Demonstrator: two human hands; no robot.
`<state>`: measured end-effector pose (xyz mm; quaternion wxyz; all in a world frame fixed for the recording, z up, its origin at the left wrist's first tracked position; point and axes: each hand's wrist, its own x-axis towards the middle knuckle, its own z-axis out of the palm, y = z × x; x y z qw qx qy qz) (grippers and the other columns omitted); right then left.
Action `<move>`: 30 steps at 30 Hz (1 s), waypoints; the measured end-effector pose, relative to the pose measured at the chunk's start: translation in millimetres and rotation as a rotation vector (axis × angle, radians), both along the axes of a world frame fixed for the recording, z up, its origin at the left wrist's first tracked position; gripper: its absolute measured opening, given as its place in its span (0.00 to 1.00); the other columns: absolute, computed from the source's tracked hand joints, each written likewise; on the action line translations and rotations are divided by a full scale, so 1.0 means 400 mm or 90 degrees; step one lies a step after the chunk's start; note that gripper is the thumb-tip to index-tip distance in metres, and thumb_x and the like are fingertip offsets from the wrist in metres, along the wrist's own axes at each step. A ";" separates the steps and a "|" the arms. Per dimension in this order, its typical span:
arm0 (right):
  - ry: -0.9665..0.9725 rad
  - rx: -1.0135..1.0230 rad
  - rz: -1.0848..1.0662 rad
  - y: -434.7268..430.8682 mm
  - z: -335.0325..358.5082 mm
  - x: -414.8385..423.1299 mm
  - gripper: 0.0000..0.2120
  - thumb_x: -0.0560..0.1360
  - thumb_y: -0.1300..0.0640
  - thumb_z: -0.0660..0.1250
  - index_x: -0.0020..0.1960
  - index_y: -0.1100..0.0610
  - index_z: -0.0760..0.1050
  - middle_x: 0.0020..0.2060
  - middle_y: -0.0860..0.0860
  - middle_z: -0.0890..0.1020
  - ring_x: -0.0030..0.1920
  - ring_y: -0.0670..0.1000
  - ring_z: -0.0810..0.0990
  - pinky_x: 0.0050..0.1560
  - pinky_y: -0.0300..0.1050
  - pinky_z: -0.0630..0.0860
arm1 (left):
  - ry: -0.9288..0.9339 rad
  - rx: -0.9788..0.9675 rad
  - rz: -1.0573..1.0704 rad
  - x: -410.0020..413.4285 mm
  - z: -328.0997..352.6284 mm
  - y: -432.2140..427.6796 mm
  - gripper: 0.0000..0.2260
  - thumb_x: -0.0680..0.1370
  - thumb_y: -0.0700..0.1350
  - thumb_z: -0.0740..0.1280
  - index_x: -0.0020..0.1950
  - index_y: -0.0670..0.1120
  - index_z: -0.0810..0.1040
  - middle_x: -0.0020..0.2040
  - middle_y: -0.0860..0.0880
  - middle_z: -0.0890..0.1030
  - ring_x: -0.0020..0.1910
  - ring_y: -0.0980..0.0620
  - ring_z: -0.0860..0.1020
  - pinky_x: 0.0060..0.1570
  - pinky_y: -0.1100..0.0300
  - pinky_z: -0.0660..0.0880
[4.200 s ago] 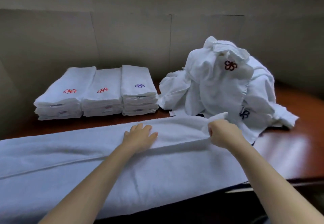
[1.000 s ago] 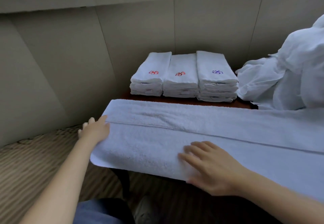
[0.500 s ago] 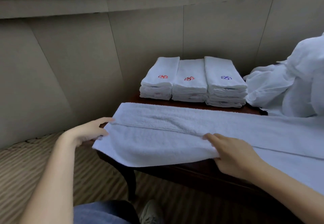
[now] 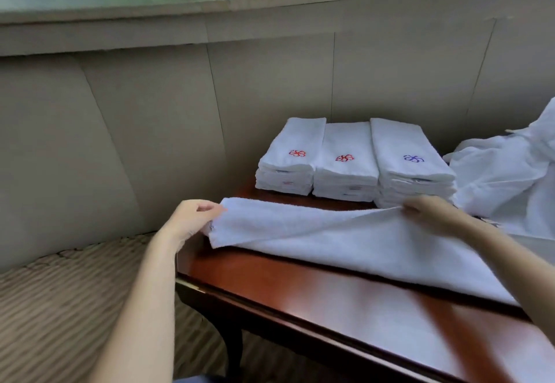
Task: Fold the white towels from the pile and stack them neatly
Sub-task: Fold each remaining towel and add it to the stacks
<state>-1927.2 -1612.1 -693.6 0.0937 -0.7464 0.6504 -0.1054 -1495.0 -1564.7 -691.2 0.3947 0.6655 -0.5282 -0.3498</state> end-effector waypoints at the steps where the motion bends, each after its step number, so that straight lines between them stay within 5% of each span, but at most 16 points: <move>1: 0.037 0.010 -0.012 -0.017 -0.030 0.005 0.16 0.80 0.59 0.58 0.34 0.52 0.65 0.44 0.54 0.78 0.46 0.54 0.74 0.42 0.46 0.64 | 0.017 0.027 -0.003 0.000 -0.001 -0.014 0.13 0.75 0.30 0.63 0.53 0.42 0.81 0.40 0.43 0.78 0.32 0.51 0.74 0.34 0.67 0.71; 4: 0.173 -0.059 -0.031 -0.046 -0.105 0.007 0.11 0.81 0.53 0.53 0.40 0.52 0.66 0.49 0.54 0.80 0.47 0.55 0.77 0.40 0.46 0.68 | -0.019 0.071 -0.001 -0.001 -0.011 -0.043 0.25 0.69 0.23 0.55 0.59 0.41 0.79 0.48 0.40 0.80 0.41 0.46 0.77 0.40 0.63 0.74; 8: 0.197 -0.117 -0.034 -0.070 -0.125 -0.004 0.11 0.81 0.50 0.52 0.41 0.50 0.66 0.50 0.53 0.81 0.48 0.56 0.78 0.40 0.46 0.67 | -0.104 0.040 0.056 -0.019 -0.047 -0.078 0.19 0.74 0.29 0.57 0.57 0.44 0.80 0.49 0.41 0.79 0.43 0.45 0.74 0.44 0.57 0.74; 11: 0.203 -0.105 -0.032 -0.084 -0.128 -0.008 0.14 0.81 0.46 0.52 0.44 0.50 0.71 0.52 0.52 0.81 0.51 0.57 0.78 0.42 0.47 0.67 | -0.118 0.027 0.081 -0.033 -0.053 -0.097 0.07 0.75 0.46 0.65 0.37 0.49 0.75 0.35 0.48 0.70 0.36 0.49 0.66 0.36 0.60 0.62; 13: 0.192 -0.107 -0.043 -0.088 -0.132 -0.002 0.15 0.80 0.43 0.53 0.44 0.50 0.73 0.51 0.53 0.81 0.51 0.57 0.79 0.42 0.46 0.66 | -0.120 0.026 0.140 -0.031 -0.054 -0.123 0.22 0.76 0.54 0.66 0.27 0.48 0.63 0.27 0.51 0.64 0.30 0.50 0.62 0.31 0.58 0.57; 15: 0.169 -0.123 -0.054 -0.089 -0.137 0.002 0.16 0.79 0.42 0.55 0.44 0.51 0.73 0.49 0.53 0.82 0.50 0.57 0.79 0.41 0.46 0.66 | -0.164 0.005 0.232 -0.031 -0.054 -0.143 0.25 0.78 0.55 0.64 0.24 0.46 0.62 0.25 0.50 0.65 0.29 0.47 0.65 0.30 0.58 0.59; 18: 0.115 -0.170 -0.072 -0.077 -0.151 0.000 0.15 0.78 0.42 0.57 0.41 0.52 0.73 0.44 0.52 0.82 0.46 0.56 0.79 0.38 0.45 0.66 | -0.224 0.033 0.285 -0.050 -0.069 -0.156 0.24 0.79 0.57 0.59 0.40 0.38 0.79 0.41 0.39 0.78 0.45 0.38 0.77 0.38 0.57 0.67; 20: 0.115 -0.213 -0.085 -0.066 -0.157 -0.001 0.15 0.77 0.43 0.58 0.42 0.53 0.72 0.42 0.52 0.82 0.44 0.56 0.79 0.36 0.45 0.66 | -0.263 0.050 0.308 -0.065 -0.090 -0.164 0.23 0.80 0.58 0.58 0.50 0.40 0.80 0.50 0.40 0.80 0.51 0.39 0.77 0.42 0.56 0.69; 25: 0.137 -0.308 -0.026 -0.071 -0.128 -0.012 0.11 0.78 0.49 0.55 0.45 0.56 0.69 0.45 0.53 0.81 0.44 0.57 0.80 0.34 0.46 0.65 | -0.397 0.059 0.358 -0.089 -0.088 -0.201 0.20 0.81 0.57 0.57 0.51 0.42 0.79 0.52 0.42 0.80 0.52 0.40 0.78 0.42 0.54 0.69; 30: 0.202 -0.157 0.003 -0.106 -0.131 0.005 0.16 0.79 0.40 0.55 0.53 0.51 0.73 0.53 0.51 0.80 0.53 0.55 0.79 0.42 0.45 0.69 | -0.493 0.086 0.371 -0.098 -0.109 -0.218 0.18 0.81 0.55 0.60 0.54 0.41 0.77 0.54 0.42 0.80 0.53 0.40 0.78 0.42 0.54 0.69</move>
